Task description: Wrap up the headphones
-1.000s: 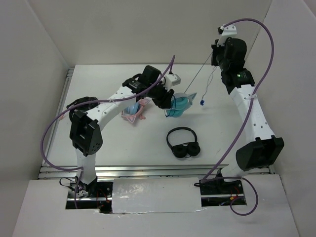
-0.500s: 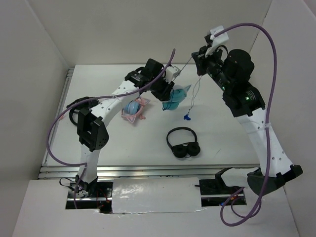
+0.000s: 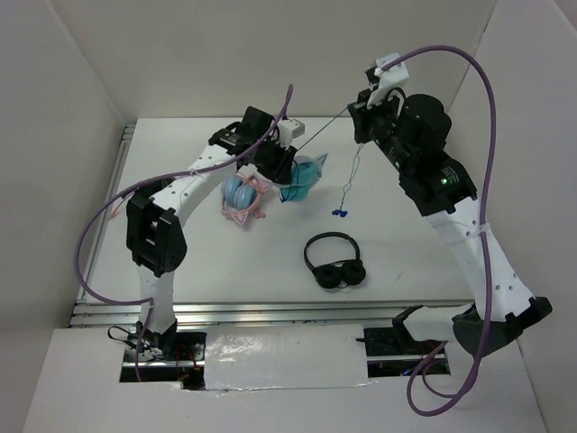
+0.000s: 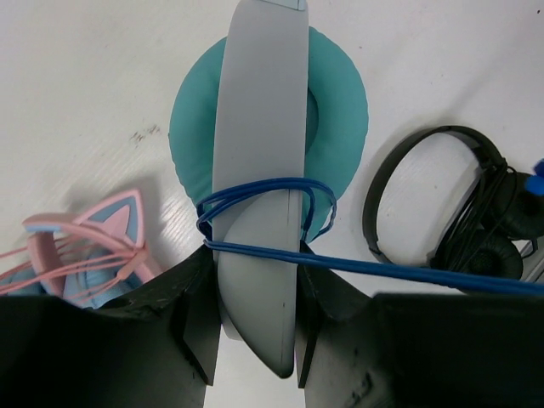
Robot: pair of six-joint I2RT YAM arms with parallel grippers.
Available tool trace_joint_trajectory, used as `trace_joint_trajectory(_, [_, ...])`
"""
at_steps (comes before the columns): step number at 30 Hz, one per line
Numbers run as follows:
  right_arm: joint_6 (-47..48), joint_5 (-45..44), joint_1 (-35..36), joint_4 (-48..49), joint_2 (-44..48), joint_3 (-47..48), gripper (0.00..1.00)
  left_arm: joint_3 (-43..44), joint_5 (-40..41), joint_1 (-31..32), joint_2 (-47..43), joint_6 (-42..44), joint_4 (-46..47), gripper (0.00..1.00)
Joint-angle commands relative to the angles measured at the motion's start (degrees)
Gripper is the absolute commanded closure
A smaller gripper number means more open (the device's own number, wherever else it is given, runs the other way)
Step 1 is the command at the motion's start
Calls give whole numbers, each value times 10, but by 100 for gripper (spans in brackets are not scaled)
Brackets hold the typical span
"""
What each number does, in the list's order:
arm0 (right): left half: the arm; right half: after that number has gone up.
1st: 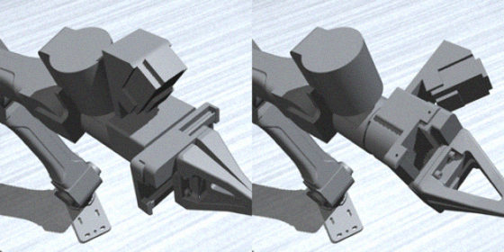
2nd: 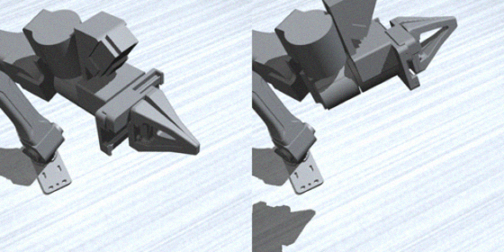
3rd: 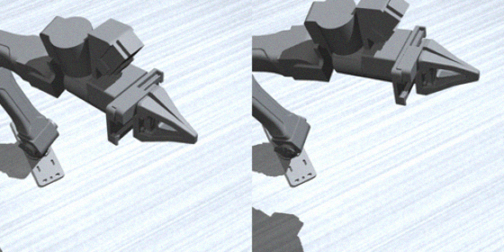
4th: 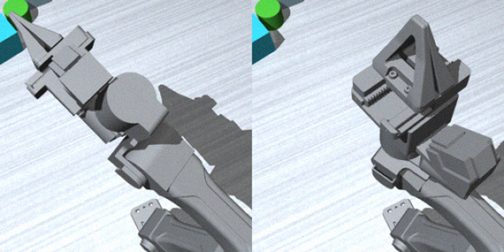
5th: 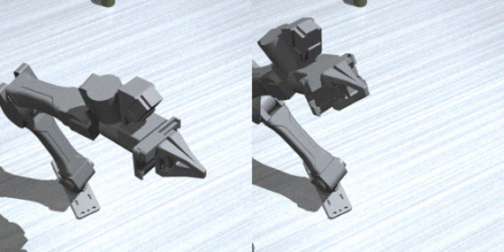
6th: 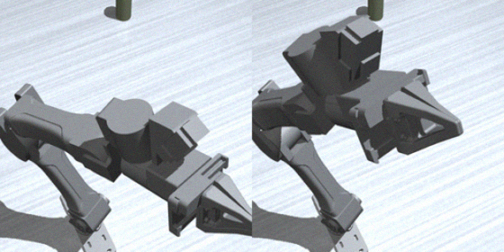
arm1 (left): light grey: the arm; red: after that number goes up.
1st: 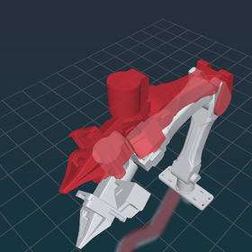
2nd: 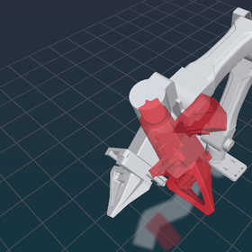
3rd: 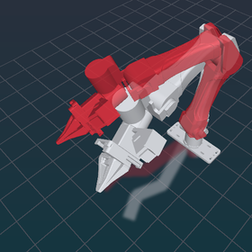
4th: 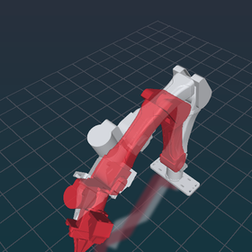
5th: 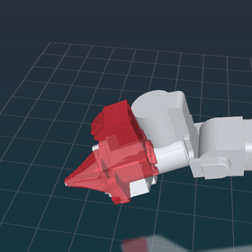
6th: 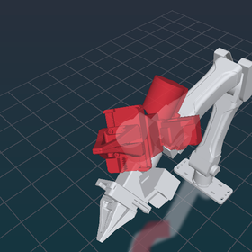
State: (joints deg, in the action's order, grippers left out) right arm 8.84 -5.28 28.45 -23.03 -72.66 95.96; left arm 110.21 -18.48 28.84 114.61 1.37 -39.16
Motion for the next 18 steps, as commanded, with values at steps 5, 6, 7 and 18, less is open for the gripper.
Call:
trace_joint_trajectory(5, [-52, -54, -54, 40, 52, -51, 100, -27, -61, -50, -69, -33, 58, 100])
trace_joint_trajectory(6, [-59, -43, -59, 47, 61, -66, 100, -21, -60, -58, -67, -42, 60, 100])
trace_joint_trajectory(7, [-65, -24, -60, 52, 86, -79, 100, -14, -57, -63, -63, -50, 60, 100])
trace_joint_trajectory(18, [-170, 77, -27, 120, 237, -316, 100, 126, -145, -171, -49, -217, 122, 100])
